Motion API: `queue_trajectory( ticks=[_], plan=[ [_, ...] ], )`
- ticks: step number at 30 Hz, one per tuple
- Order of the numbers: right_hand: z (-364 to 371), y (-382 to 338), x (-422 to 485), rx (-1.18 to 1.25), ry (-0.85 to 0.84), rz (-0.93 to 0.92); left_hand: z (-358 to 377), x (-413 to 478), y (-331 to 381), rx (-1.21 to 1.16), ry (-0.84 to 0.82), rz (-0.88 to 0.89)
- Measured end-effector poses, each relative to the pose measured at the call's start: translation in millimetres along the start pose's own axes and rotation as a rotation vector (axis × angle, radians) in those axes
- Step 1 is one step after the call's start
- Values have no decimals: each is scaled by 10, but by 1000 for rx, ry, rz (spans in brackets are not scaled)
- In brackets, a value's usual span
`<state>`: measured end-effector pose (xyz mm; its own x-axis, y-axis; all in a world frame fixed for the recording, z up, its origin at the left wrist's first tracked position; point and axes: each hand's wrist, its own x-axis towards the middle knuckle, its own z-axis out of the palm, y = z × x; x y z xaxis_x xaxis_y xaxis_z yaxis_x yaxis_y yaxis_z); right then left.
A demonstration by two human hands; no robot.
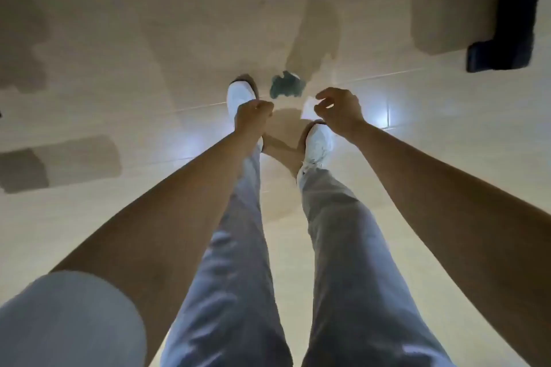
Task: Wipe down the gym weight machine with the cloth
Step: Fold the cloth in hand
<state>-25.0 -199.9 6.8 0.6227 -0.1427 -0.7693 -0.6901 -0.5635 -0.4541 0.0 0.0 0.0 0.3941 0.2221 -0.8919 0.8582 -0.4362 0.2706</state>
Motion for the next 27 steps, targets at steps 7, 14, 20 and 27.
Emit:
queue_trajectory(
  ticks=[7, 14, 20, 27],
  plan=[
    [758, 343, 1193, 30, -82, 23, 531, 1266, -124, 84, -74, 47],
    [919, 400, 1427, -178, 77, 12, 522, 1477, -181, 57, 81, 78],
    [519, 104, 1112, -156, 19, 132, 328, 964, 74, 85, 153, 145],
    [-408, -666, -2, -68, -32, 23, -259, -139, 752, -15, 137, 270]
  ],
)
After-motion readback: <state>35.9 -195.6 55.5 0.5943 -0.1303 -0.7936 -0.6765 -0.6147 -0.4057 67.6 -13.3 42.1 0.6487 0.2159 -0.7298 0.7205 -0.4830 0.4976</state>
